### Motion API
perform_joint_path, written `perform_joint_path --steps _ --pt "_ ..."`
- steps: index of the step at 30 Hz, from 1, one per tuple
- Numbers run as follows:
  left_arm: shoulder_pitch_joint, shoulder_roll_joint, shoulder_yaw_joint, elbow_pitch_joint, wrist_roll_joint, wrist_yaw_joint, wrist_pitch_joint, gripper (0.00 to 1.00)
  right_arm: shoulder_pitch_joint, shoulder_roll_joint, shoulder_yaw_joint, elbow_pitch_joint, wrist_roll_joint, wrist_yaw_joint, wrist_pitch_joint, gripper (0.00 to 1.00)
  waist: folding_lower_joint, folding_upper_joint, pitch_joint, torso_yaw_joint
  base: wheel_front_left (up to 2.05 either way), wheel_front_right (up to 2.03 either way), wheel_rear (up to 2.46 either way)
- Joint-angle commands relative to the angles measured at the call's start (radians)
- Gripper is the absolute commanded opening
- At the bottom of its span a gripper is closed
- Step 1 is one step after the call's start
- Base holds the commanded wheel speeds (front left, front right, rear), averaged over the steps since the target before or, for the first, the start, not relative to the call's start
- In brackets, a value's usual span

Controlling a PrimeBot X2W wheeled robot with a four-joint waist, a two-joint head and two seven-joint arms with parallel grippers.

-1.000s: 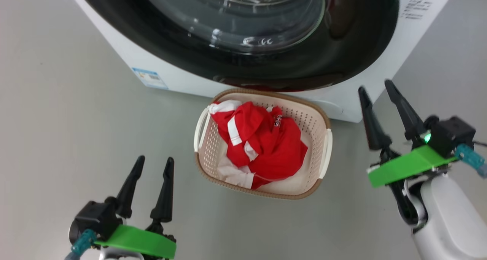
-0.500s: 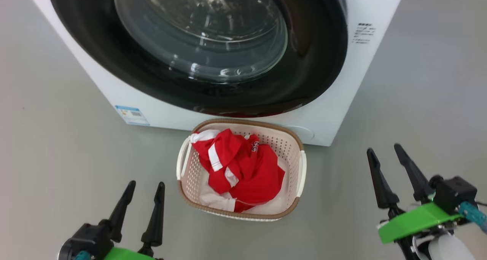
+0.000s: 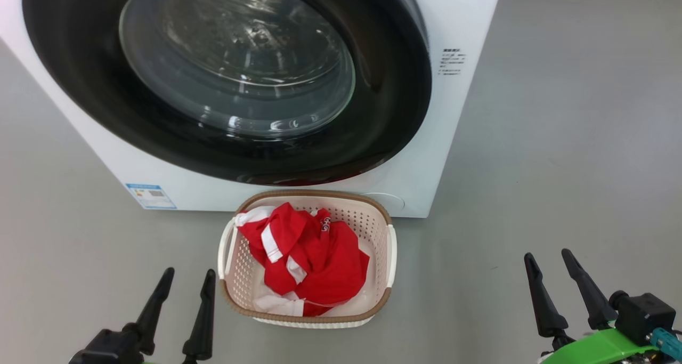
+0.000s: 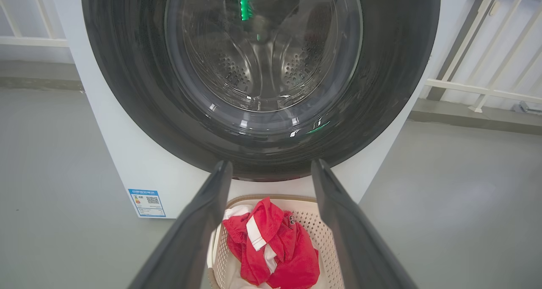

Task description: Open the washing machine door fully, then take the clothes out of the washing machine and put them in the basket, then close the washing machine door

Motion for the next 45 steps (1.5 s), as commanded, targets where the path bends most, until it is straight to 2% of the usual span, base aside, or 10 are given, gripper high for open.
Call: perform_joint_path --steps 1,13,32,33,40,45 --pt "0.004 0.023 0.039 -0.033 0.003 -0.005 -0.005 1.00 0.009 -0.007 0.011 -0.028 0.005 -0.001 -0.006 1.00 0.0000 0.0000 -0.012 -0.021 0.00 0.00 0.00" --pt "0.027 0.021 0.057 -0.048 0.018 -0.005 -0.005 1.00 0.068 0.000 -0.049 -0.043 -0.010 -0.001 -0.006 1.00 0.0000 0.0000 -0.016 -0.047 0.00 0.00 0.00" --pt "0.030 0.020 0.051 -0.047 0.024 -0.005 -0.005 1.00 0.067 0.010 -0.051 -0.048 -0.019 -0.001 -0.006 1.00 0.0000 0.0000 -0.020 -0.042 0.00 0.00 0.00" --pt "0.036 0.006 0.019 -0.024 0.018 0.000 0.000 0.00 0.069 0.021 -0.071 -0.023 -0.011 0.000 0.000 0.00 0.0000 0.0000 -0.020 -0.042 0.00 0.00 0.00" --pt "0.039 -0.015 0.010 0.029 -0.008 0.001 0.006 0.00 0.067 0.041 -0.059 0.031 0.012 0.000 0.006 0.00 0.0001 0.0000 -0.022 -0.043 0.00 0.00 0.00" --pt "0.037 -0.013 0.013 0.028 -0.065 0.001 0.018 0.00 0.060 0.040 -0.059 0.029 0.064 0.000 0.019 0.00 0.0022 0.0000 -0.029 -0.044 0.00 0.00 0.00"
